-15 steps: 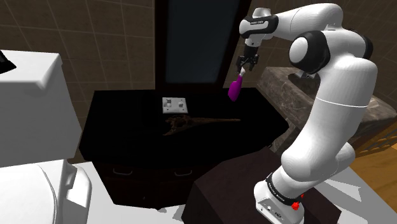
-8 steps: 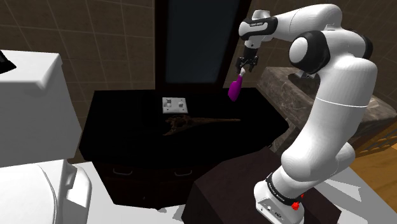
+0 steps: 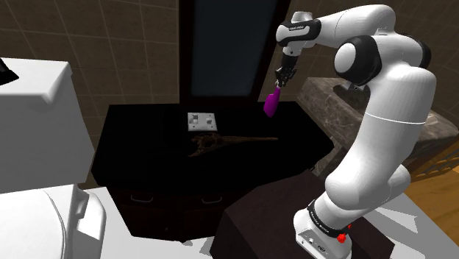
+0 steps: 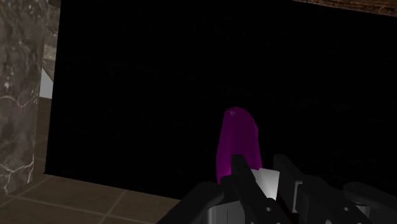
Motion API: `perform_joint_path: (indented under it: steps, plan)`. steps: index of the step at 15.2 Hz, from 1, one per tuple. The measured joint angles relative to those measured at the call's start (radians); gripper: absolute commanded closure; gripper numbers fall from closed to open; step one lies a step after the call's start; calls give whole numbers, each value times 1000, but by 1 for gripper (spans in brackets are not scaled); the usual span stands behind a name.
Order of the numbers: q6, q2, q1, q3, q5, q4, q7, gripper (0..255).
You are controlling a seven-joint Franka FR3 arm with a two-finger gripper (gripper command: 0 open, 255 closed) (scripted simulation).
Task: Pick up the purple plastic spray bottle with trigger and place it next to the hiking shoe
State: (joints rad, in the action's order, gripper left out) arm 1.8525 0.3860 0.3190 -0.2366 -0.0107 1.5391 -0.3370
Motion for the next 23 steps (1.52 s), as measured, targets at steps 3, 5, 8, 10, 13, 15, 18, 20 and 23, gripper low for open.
perform_joint_path:
  steps: [3, 5, 8, 10, 13, 15, 18, 20, 23]
  plan:
    - [0, 0, 0, 0, 0, 0, 0, 255]
    - [-14, -4, 0, -1, 1, -9, -1, 255]
    - [-48, -6, 1, -1, 1, -42, -2, 255]
    - [-74, -8, 1, -2, 2, -66, -2, 255]
    - [-112, -13, 2, -2, 3, -99, -4, 255]
    - [-139, -12, 3, -3, 2, -128, -4, 255]
    - [-182, -11, 5, -3, 2, -173, -6, 255]
    - [-209, -13, 5, -4, 2, -197, -8, 255]
    - [-253, -7, 8, -5, 1, -247, -10, 255]
